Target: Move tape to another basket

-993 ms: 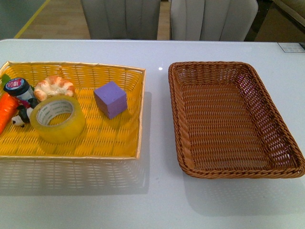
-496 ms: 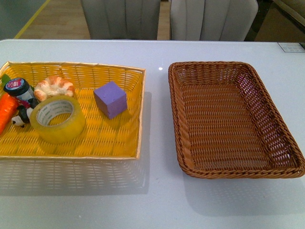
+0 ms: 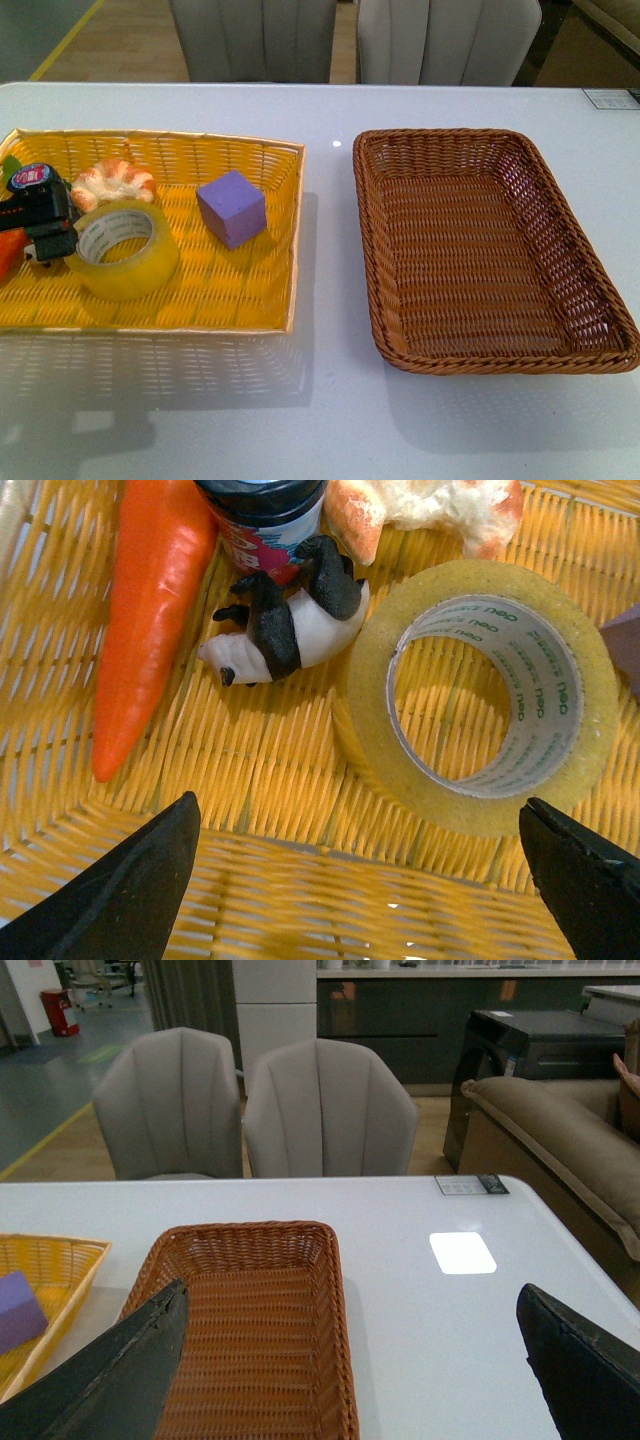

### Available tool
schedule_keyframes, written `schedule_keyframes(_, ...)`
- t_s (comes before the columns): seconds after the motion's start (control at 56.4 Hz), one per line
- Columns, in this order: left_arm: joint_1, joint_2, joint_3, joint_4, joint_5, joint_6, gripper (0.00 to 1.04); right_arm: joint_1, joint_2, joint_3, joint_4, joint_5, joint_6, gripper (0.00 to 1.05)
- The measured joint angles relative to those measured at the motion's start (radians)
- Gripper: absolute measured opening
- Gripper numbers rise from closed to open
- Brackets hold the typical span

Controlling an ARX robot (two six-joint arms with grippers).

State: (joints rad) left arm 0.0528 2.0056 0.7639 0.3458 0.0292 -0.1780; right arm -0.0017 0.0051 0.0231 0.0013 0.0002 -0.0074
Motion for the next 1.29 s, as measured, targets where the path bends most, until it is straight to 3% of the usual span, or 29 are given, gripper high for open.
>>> schedule_keyframes(0.674, -0.020, 0.250, 0.186, -0.025, -0.012, -0.051, 0.96, 0.000, 0.000, 0.000, 0.000, 0.000, 0.000, 0.96)
schedule_keyframes(1.17, -0.039, 0.272, 0.212, -0.012, -0.020, -0.071, 0.19, 0.000, 0.000, 0.000, 0.000, 0.000, 0.000, 0.96)
schedule_keyframes(1.294, -0.034, 0.244, 0.175, 0.006, -0.030, -0.064, 0.15, 0.000, 0.000, 0.000, 0.000, 0.000, 0.000, 0.96)
